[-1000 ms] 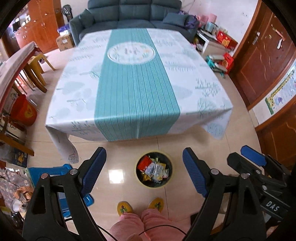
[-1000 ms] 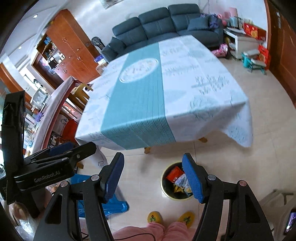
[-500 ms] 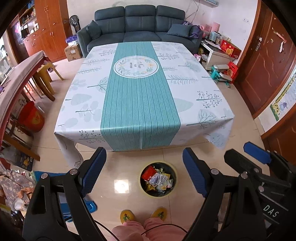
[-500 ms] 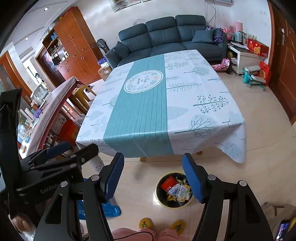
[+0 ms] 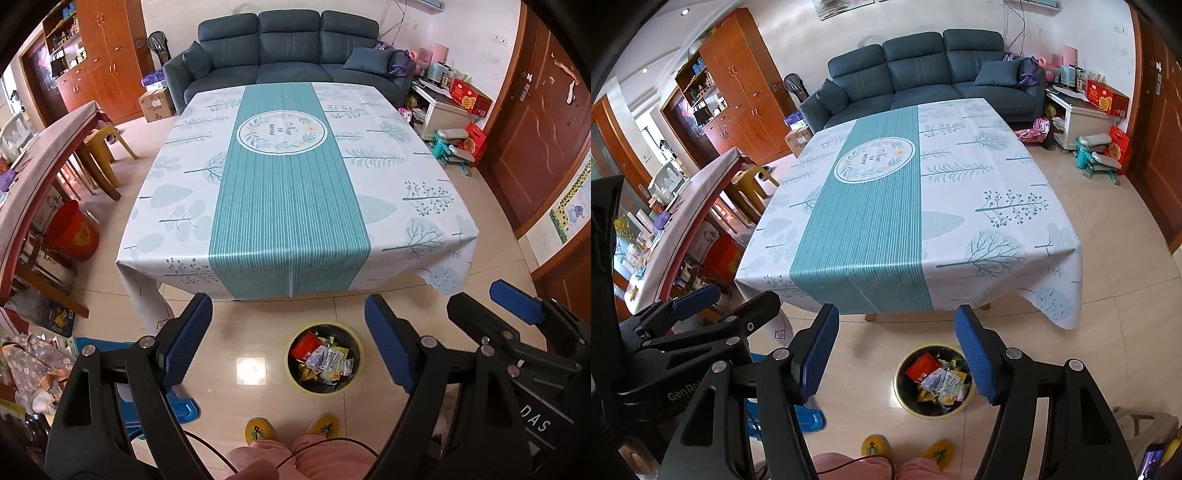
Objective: Collect trash
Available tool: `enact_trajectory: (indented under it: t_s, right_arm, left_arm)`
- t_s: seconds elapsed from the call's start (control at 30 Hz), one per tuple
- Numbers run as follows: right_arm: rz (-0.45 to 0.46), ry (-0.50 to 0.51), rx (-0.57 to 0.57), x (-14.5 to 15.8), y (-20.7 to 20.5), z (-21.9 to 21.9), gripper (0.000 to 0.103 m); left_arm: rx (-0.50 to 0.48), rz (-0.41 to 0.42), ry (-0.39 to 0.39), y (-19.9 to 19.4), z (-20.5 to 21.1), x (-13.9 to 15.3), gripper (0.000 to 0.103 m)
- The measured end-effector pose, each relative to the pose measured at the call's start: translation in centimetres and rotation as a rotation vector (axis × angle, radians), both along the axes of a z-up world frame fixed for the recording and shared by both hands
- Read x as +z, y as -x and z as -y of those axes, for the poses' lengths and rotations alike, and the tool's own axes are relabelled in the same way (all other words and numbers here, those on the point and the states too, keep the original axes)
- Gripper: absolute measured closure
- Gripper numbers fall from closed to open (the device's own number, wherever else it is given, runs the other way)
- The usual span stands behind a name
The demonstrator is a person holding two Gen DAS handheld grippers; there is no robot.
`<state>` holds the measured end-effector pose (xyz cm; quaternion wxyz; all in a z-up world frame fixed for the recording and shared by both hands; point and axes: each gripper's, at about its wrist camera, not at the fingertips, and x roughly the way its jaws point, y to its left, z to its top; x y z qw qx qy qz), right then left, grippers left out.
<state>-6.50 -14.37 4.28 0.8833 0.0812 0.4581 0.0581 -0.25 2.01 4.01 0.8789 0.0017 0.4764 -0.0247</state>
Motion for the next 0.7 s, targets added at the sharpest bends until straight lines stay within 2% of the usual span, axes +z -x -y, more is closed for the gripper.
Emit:
enact_trajectory:
  t_s: [0.7]
  right_arm:
    - [0.006, 0.013, -0.011, -0.43, -0.21, 0.22, 0.037]
  left_arm:
    - [0.016, 0.007, -0.02, 0.2, 0.05, -0.28, 0.021]
